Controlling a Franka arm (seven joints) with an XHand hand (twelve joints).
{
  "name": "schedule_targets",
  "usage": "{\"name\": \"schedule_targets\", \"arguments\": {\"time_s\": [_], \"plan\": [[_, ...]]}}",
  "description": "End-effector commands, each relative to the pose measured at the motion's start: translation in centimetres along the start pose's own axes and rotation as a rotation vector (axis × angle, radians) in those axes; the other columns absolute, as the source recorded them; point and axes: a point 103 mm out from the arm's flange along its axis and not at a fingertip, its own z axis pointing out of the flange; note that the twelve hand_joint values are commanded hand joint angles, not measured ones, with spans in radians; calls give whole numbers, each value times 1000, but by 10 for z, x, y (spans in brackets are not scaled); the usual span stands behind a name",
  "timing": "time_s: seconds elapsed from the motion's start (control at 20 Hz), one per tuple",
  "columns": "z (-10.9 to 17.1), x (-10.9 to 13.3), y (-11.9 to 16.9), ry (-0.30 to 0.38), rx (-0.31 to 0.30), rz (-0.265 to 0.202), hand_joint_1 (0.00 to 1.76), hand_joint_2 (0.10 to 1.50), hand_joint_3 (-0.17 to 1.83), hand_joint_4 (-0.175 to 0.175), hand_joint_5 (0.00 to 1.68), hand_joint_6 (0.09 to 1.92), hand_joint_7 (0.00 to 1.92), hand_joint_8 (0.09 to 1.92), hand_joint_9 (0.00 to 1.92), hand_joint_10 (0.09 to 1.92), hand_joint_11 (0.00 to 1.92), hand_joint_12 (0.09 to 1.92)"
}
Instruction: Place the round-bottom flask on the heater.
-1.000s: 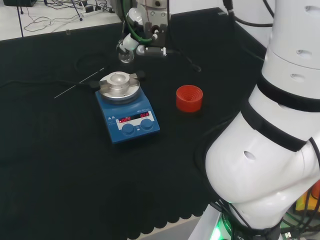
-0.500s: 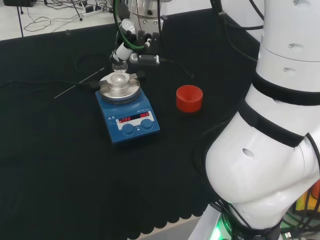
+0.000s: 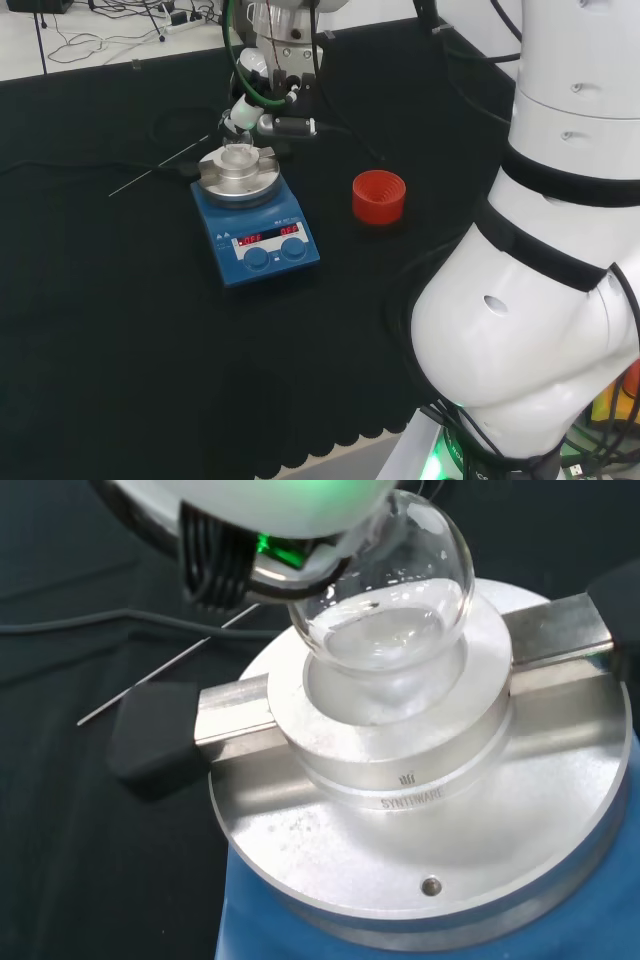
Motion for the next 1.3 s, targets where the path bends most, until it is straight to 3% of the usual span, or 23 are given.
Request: {"name": "schedule_targets", "arguments": {"time_s": [0.05,1.3], "plan": [[2,1,3,-1,2,-8,1126,652,752,80,1185,873,314,672,561,619,168,1388],[12,-3,7,-39,35,-3,1126,649,760,78,1183,880,314,675,559,623,167,1390]]}}
